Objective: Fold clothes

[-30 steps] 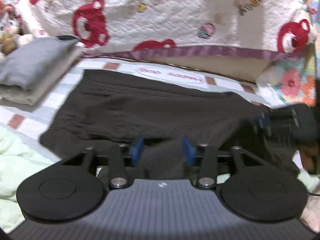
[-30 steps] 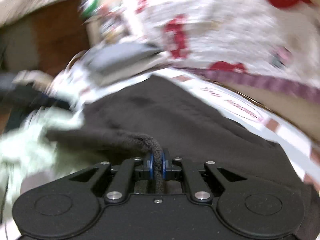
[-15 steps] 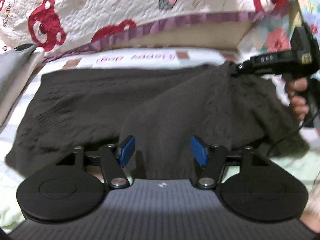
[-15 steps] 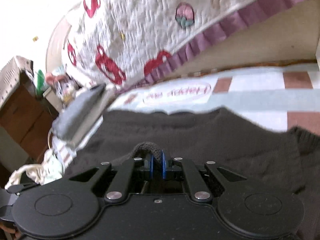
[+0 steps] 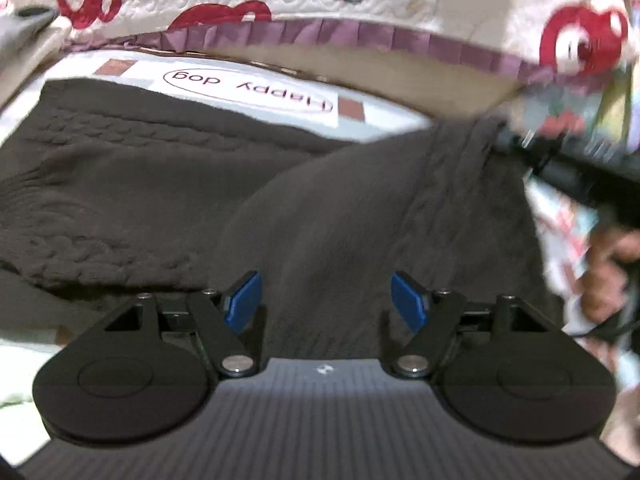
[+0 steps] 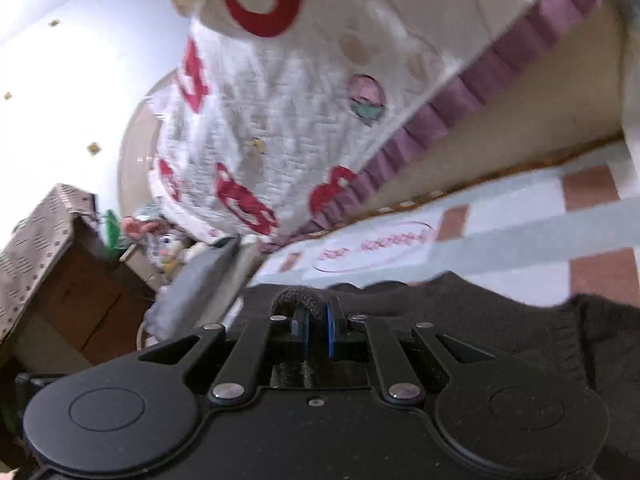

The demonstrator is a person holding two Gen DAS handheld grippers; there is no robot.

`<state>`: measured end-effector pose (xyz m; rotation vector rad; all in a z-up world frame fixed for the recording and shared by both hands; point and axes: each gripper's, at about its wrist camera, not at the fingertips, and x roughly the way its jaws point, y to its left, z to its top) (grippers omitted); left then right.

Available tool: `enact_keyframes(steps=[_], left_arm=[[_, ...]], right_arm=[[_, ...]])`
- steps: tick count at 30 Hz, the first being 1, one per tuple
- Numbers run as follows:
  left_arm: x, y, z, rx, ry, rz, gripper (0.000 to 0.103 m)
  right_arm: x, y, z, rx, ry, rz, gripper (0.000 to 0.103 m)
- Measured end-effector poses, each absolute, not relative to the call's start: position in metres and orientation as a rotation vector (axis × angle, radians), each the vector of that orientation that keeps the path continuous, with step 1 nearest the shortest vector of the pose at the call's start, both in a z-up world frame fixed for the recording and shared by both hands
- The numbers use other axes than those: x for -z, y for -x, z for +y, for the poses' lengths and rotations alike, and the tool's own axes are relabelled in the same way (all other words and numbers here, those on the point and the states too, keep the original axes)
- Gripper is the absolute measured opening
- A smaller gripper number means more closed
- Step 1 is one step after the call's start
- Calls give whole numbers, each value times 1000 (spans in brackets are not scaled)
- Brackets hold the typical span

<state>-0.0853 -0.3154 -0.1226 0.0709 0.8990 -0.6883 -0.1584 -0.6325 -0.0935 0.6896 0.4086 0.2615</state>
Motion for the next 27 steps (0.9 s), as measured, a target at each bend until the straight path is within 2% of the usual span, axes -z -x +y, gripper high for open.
enact_keyframes(steps=[4,5,7,8,11,12,13,14,15,21,22,27], left_arm=[[132,91,-321,698,-164,887,71],[135,89,-324,701,-185,891,71],[139,84,-329,706,-216,909,71],[141,80,-330,711,-215,931,71],[139,69,-329,714,-161,974,71],[138,69,-330,718,-173,969,71],[137,71,-333,725,-206,951,71],[135,74,-336,732,-238,933,71],[136,77,-338,739,-272,919,71],[149,94,-350,786,-363,908,72],[150,94,-352,788,-371,910,75],[156,92,-365,795,-425,925,76]], right_arm=[[82,163,-628,-307,-573,339,11],[87,155,-625,-250,-497,389,12],[108,136,-626,-64,-423,575,24],[118,129,-629,17,-402,660,24],[132,141,-658,54,-594,755,24],[129,150,-666,52,-639,749,28],[124,160,-673,57,-671,754,34],[121,169,-676,69,-691,783,54],[119,177,-678,78,-707,814,68],[128,222,-662,23,-699,931,69],[132,226,-660,32,-696,950,69],[145,224,-657,48,-708,973,67]])
